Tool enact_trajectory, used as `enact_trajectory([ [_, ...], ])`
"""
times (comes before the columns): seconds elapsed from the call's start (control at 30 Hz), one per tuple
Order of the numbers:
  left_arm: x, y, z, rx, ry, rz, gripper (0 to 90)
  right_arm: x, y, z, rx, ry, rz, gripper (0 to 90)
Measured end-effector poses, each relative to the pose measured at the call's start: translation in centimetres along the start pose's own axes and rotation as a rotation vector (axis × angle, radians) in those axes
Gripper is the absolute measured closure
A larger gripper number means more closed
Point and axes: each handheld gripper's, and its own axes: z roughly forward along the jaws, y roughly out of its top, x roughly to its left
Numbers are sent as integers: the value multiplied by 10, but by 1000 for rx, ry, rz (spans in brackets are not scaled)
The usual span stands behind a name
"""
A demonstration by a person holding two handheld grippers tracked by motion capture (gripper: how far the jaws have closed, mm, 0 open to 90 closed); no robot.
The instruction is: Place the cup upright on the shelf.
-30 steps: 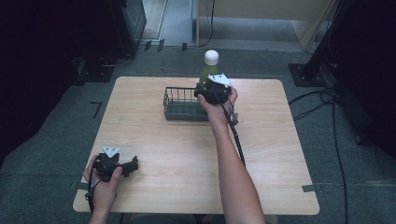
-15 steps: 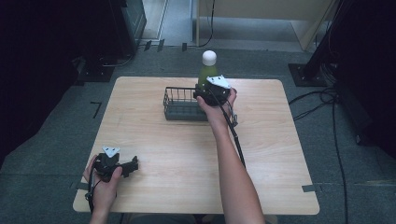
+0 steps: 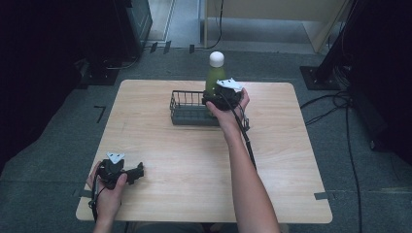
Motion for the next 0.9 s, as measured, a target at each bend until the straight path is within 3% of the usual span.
enact_trajectory([
  [0.13,0,0,0,0,0,0,1,-4,-2,-2,17,9,17,24],
  [0.57,0,0,0,-3,0,-2,1,-14,-14,-24,17,39,11,9],
  [0.9,0,0,0,-3,0,-2,1,-30,-33,-48,21,42,14,9],
])
